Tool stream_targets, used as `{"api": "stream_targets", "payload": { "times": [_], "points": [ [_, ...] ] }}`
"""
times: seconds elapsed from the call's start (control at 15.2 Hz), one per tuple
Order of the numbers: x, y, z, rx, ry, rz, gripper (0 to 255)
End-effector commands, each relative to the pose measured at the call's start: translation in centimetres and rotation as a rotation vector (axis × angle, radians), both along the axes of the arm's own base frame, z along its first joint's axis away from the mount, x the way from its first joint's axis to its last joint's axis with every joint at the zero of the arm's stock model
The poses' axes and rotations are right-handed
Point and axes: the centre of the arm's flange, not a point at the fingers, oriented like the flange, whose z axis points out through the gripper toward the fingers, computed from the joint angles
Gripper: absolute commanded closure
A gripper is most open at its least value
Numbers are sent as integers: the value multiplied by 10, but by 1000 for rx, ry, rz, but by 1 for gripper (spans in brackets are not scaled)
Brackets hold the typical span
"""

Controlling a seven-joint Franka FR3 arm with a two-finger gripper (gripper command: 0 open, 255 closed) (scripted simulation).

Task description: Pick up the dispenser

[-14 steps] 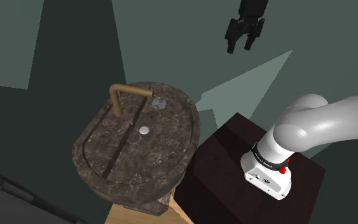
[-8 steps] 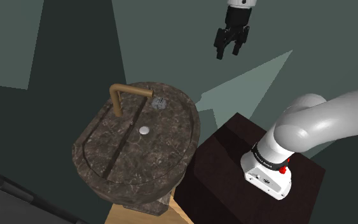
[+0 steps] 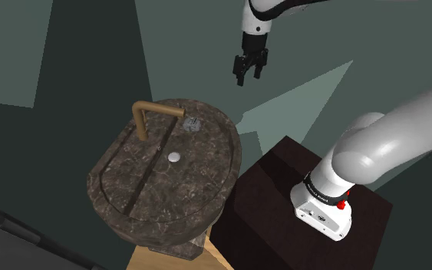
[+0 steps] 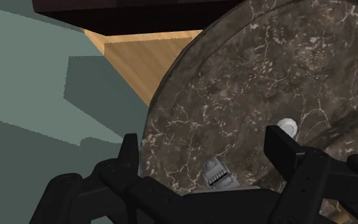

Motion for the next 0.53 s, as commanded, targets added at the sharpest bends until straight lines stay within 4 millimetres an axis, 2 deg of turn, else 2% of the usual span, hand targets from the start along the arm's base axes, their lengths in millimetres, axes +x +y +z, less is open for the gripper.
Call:
{"api": "stream_targets", "payload": {
  "times": [0.0,0.46],
  "points": [
    [16,3,-21,-6,3,31,0],
    [77,24,-91,-26,19,135,0]
  ]
}}
